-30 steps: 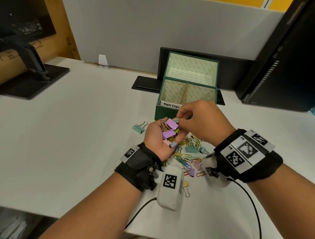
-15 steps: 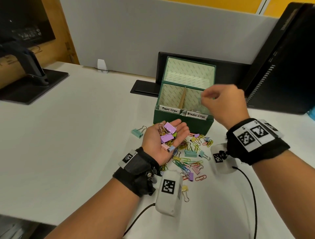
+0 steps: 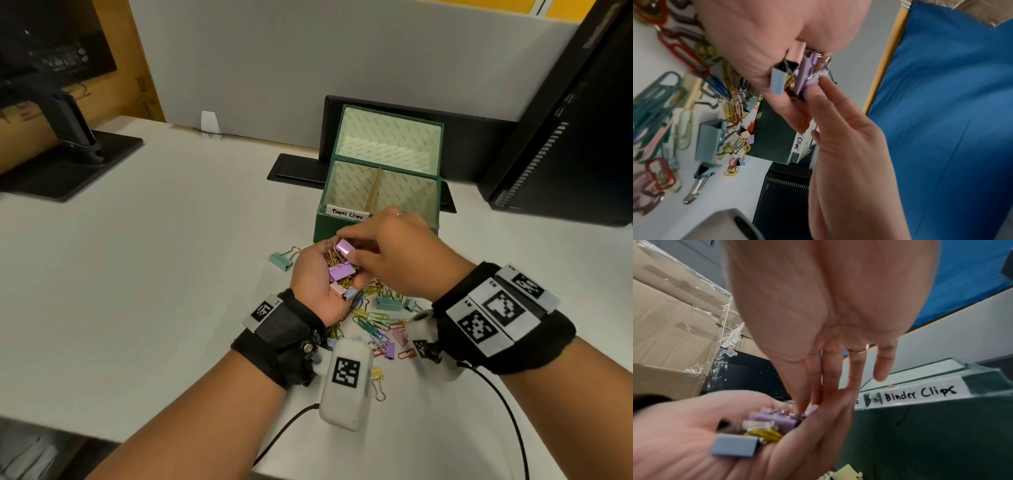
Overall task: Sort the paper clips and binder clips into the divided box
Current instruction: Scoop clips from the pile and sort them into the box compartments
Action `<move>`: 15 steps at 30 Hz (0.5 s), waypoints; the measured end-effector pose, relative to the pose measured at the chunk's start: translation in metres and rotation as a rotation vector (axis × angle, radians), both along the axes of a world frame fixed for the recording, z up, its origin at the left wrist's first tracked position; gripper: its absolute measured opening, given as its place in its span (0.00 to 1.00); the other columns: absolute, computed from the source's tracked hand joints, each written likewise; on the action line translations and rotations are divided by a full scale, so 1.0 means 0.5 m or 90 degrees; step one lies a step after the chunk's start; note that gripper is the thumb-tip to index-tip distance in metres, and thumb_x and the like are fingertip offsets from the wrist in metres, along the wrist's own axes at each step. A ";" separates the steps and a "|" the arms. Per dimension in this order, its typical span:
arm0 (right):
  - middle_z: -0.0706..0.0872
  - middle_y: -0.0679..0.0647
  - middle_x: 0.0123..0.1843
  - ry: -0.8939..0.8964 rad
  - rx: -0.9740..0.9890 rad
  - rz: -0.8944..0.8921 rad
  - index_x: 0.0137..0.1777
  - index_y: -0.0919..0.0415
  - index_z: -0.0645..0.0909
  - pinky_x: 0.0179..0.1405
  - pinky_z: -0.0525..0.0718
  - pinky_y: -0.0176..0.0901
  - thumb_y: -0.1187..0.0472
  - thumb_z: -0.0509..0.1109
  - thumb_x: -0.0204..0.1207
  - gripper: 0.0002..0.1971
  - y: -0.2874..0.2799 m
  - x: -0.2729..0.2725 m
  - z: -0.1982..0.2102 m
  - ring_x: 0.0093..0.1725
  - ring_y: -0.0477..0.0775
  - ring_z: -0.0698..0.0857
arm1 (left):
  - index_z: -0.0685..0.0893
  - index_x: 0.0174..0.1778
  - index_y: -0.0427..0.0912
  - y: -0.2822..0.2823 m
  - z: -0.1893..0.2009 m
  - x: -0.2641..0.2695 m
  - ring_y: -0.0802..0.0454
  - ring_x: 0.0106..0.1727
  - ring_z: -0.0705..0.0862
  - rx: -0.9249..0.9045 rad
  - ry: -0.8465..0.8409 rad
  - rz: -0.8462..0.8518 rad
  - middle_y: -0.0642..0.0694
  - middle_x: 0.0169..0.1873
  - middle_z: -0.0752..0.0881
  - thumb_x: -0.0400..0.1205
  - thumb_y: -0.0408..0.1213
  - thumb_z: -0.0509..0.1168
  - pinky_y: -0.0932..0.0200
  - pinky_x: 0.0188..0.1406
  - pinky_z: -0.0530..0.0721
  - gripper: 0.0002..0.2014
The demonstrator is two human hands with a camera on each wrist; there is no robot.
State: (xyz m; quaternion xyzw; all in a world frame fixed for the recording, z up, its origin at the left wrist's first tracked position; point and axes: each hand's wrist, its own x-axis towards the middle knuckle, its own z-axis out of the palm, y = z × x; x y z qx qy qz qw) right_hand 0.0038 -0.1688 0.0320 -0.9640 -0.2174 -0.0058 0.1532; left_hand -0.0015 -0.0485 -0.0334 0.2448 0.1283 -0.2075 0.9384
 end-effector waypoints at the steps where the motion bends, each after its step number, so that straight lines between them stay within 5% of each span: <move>1: 0.88 0.44 0.48 -0.009 -0.041 0.009 0.62 0.37 0.82 0.69 0.68 0.56 0.52 0.67 0.80 0.13 0.004 -0.002 -0.001 0.57 0.51 0.80 | 0.84 0.43 0.35 0.001 0.001 -0.001 0.50 0.26 0.86 0.011 -0.003 0.000 0.39 0.32 0.87 0.85 0.37 0.51 0.58 0.35 0.84 0.17; 6: 0.87 0.37 0.43 -0.022 0.041 0.008 0.59 0.37 0.83 0.70 0.70 0.60 0.56 0.72 0.75 0.15 0.009 -0.013 -0.010 0.53 0.46 0.83 | 0.90 0.37 0.32 0.007 0.001 0.001 0.46 0.35 0.90 0.017 -0.011 -0.009 0.36 0.38 0.89 0.86 0.37 0.51 0.56 0.42 0.87 0.23; 11: 0.87 0.35 0.40 -0.007 0.188 -0.030 0.49 0.39 0.82 0.62 0.79 0.59 0.60 0.78 0.69 0.14 0.008 -0.018 -0.017 0.45 0.40 0.84 | 0.84 0.59 0.32 0.006 0.004 0.001 0.45 0.54 0.86 -0.039 -0.003 -0.023 0.36 0.53 0.88 0.87 0.40 0.49 0.54 0.66 0.76 0.21; 15: 0.88 0.43 0.41 0.022 0.274 -0.035 0.50 0.47 0.85 0.44 0.79 0.22 0.64 0.78 0.71 0.12 0.003 -0.019 -0.006 0.42 0.37 0.84 | 0.75 0.74 0.32 0.006 -0.004 0.008 0.42 0.72 0.77 -0.057 0.010 -0.025 0.34 0.71 0.78 0.88 0.40 0.48 0.48 0.74 0.72 0.23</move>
